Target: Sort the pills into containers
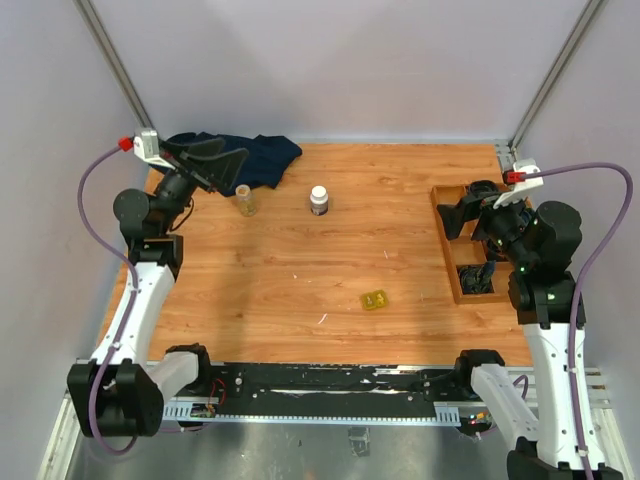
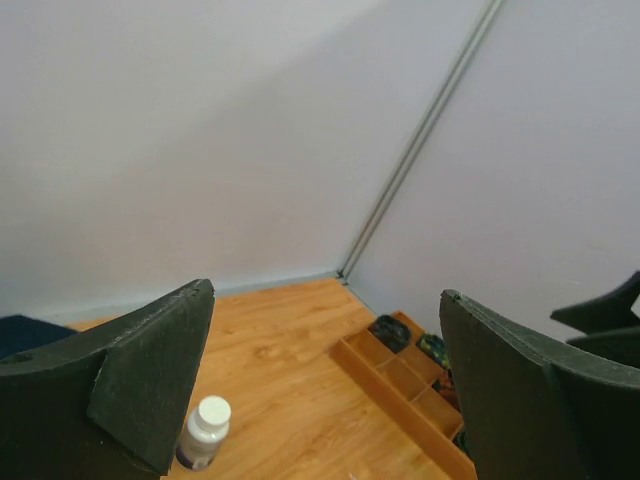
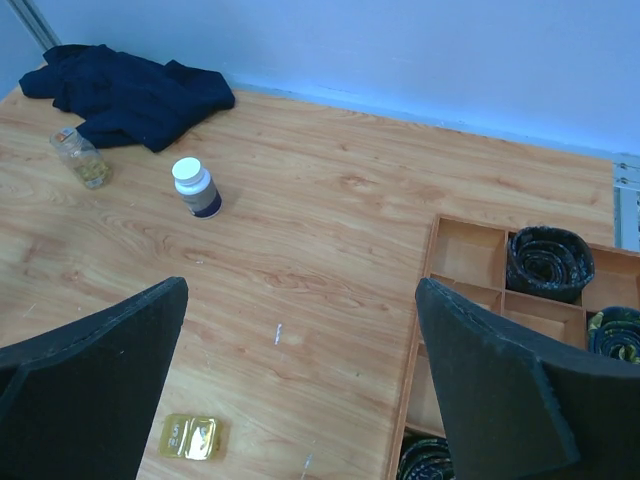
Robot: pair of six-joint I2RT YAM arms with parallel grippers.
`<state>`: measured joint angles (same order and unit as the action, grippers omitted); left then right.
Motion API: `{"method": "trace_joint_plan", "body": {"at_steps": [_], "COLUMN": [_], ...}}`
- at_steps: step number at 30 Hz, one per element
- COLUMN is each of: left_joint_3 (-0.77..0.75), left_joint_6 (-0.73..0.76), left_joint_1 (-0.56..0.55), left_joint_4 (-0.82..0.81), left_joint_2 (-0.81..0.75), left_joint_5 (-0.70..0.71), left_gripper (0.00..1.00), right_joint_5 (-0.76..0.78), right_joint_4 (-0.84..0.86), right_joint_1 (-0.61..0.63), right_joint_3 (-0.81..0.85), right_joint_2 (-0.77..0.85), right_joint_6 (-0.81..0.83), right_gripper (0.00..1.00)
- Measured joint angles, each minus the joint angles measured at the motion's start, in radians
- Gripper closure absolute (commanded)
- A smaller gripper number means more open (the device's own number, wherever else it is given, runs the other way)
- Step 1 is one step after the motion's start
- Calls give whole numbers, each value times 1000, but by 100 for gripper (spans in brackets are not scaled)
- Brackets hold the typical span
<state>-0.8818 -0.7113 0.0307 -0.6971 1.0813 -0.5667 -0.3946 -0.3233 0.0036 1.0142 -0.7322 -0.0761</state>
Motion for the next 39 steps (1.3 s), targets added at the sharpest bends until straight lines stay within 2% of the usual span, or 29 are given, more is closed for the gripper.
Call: {"method": "trace_joint_plan", "body": {"at_steps": [6,10,14,17,19,22,26,32,39], "left_joint_3": [249,451,555,604,628,650,711,765,767], "left_joint_6": [-11,-71,-114,-67,30,204,412,628,777], "left_joint_1": [0,0,-28,-142,-282,-478,-667,-877,-982], "left_joint_4": [-111,-282,-383,-410,-395,-378,-374,-351,-346], "left_joint_2": [-143,-188,-184,-217,-264,-318,-333,-222,-73], "left_joint_5": [-23,-48,-84,-79,-61,-21,47,156,243], "left_gripper": [1,1,2,4,4,4,4,4,6], "right_joint_5": [-62,-187,-330,-492,-623,-718,-818,-862,-806], "right_joint_4": [-9,2,39,67,87,89,64,-52,-170], "right_joint_1": [0,0,0,0,0,0,0,25,121], "right_joint_3": [8,6,-24,-74,-127,-169,-221,-240,-240], "right_joint_2": [-20,-45,-65,-83,-101,-114,-117,-149,-198], "right_joint_6": [8,41,87,171,254,343,516,822,1055], "right_gripper": [2,2,2,2,2,2,2,2,2]}}
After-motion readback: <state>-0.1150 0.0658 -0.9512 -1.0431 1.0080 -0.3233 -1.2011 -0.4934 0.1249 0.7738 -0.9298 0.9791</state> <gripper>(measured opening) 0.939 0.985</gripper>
